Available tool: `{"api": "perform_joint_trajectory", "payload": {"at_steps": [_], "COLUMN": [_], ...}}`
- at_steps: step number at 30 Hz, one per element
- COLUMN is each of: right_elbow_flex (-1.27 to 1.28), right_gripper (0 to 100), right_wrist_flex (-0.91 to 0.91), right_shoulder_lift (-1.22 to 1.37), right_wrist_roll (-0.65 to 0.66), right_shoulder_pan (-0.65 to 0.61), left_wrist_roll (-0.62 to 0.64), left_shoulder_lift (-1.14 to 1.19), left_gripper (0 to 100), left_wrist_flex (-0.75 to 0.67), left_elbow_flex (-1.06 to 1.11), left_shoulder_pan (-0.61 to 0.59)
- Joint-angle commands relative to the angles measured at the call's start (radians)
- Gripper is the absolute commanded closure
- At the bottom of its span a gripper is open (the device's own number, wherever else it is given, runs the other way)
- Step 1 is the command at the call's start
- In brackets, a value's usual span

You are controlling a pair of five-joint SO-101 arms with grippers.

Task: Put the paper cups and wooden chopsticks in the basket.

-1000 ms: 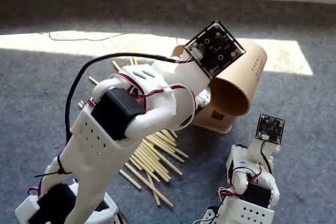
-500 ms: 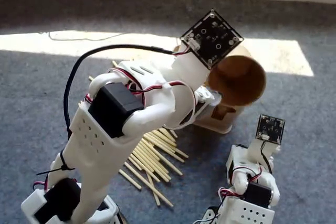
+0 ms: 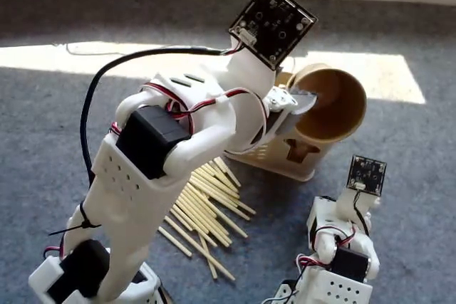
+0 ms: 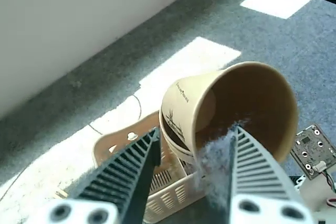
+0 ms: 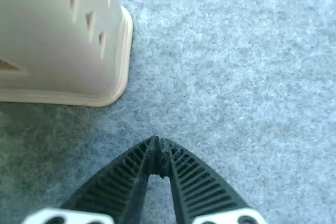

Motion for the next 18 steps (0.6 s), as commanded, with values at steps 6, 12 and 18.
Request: {"api": "perform_joint_trajectory", "payload": {"at_steps": [6,12,18], "right_elbow_flex": [0.108,0.108,0.108], "right_gripper": [98.0,98.0,98.0], "right_wrist_flex": [-0.022,-0.022,-0.022], "right_shoulder_lift": [-0.007,-0.007,-0.007], "right_wrist_roll": [-0.005,-0.005,-0.005], "right_shoulder_pan": [0.01,0.01,0.01], "left_wrist_roll": [0.011,0.011,0.006], "left_shoulder_lift": [-0.002,-0.012,-0.022], "left_gripper": [79,79,82], "left_wrist_flex": [-0.166,-0.377,-0.466], "left_elbow_flex": [0.025,0.243,0.282], "left_shoulder_pan": [-0.013,-0.013,-0.013]}}
